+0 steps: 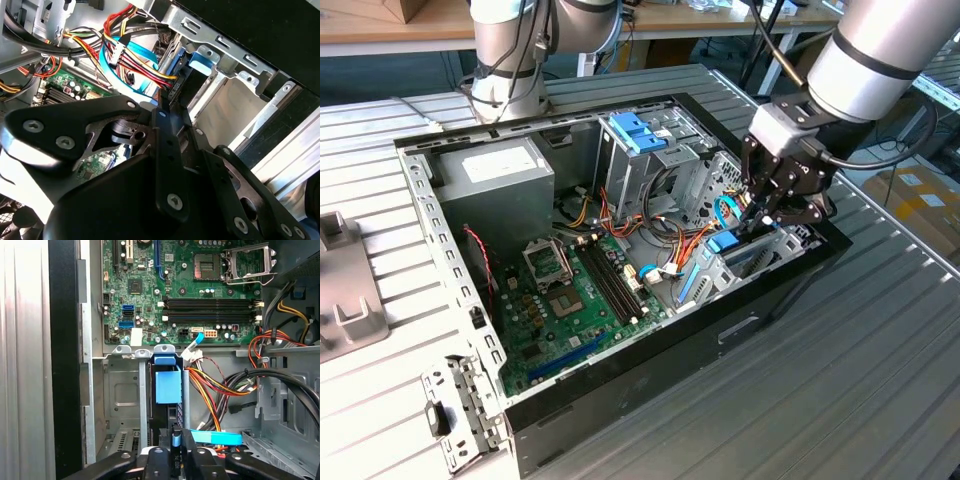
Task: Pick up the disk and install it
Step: 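Insert the second disk wire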
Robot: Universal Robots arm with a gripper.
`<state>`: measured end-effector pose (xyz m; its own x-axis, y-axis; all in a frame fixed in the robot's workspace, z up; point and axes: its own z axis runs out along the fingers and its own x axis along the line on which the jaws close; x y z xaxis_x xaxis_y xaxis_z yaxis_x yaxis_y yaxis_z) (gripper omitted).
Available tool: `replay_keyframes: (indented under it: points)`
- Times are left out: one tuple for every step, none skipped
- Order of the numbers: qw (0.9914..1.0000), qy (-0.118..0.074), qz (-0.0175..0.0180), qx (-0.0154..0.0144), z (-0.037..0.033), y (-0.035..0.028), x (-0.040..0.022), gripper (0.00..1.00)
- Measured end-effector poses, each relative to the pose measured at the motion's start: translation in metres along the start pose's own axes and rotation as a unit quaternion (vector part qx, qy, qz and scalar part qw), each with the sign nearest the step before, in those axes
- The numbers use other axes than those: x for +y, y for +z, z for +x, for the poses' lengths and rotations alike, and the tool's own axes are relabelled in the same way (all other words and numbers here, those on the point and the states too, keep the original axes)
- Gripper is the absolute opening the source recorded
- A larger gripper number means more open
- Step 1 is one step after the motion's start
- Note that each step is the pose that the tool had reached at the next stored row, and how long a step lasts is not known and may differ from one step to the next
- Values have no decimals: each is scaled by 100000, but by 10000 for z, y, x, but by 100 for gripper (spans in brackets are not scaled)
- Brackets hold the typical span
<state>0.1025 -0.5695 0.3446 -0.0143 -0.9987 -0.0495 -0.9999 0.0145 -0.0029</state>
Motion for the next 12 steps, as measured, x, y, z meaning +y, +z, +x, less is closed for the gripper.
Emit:
replay_keyframes:
  points:
    - [100000,0,0,-15,-1,-20,0,24]
    - [100000,2,2,-18,-2,-40,0,24]
    - [100000,3,0,-20,-4,-76,0,24]
    - [100000,1,2,-34,-5,-106,0,24]
    - [100000,2,5,-52,-7,-136,0,24]
    - [100000,2,4,-85,-8,-156,0,24]
    - [100000,3,3,-115,-8,-175,0,24]
    - [100000,3,3,-172,-9,-178,0,24]
    - [99999,1,-1,-370,-12,-178,0,24]
    - [99998,3,-3,-656,-15,-179,0,24]
    - [99995,3,-10,-1016,-16,-178,0,23]
    - [99992,7,-21,-1266,-16,-175,0,23]
